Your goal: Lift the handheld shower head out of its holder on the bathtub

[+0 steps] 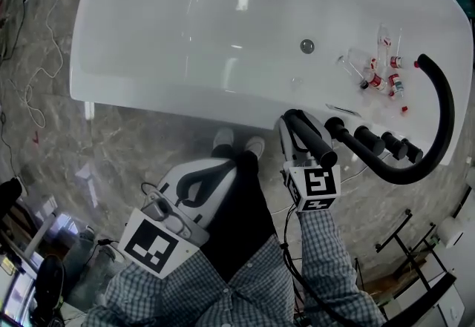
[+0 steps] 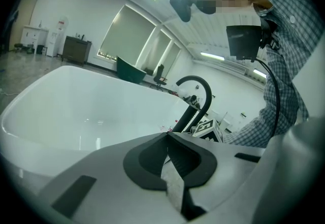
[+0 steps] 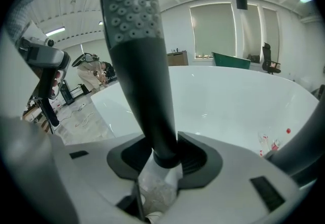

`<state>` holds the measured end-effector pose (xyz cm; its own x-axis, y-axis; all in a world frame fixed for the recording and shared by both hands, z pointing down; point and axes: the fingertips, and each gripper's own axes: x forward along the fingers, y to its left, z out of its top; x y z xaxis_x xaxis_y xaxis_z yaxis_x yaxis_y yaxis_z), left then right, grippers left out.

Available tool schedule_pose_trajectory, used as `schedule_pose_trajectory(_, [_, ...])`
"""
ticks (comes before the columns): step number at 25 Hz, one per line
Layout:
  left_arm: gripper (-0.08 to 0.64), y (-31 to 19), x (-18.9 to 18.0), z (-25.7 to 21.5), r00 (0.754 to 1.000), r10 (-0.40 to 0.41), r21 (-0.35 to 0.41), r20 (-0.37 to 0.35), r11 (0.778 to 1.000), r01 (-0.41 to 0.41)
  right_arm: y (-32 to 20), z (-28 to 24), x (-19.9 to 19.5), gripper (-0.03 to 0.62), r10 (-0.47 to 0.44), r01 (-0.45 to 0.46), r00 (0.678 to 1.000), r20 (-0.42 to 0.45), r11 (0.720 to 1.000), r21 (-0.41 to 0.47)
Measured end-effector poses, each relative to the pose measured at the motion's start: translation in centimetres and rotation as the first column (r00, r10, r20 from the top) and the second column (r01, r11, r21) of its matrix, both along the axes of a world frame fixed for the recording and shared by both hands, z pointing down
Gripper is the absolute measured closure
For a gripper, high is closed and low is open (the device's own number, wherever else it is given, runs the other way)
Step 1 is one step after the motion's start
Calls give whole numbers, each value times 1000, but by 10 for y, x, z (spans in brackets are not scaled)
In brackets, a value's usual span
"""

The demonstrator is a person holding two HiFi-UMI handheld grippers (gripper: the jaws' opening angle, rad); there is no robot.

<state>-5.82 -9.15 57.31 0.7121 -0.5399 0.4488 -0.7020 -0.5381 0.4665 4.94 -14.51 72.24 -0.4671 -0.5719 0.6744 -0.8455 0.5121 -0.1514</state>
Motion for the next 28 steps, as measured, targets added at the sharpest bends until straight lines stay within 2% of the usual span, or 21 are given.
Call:
schedule_pose_trajectory(13, [554, 0, 7, -8, 1000, -9, 14, 6, 1000, 9, -1, -5, 4, 457, -27, 27, 999, -24, 1000, -3])
schedule_pose_trajectory(19, [554, 1, 11, -16, 1000, -2, 28, 8, 1000, 2, -3, -18, -1, 457, -73, 73, 997, -31, 997, -2])
schedule_pose_trajectory(28, [554, -1, 22, -39, 1000, 0, 53, -7, 999, 0, 3, -40, 1, 457, -76, 76, 996, -45, 997, -8])
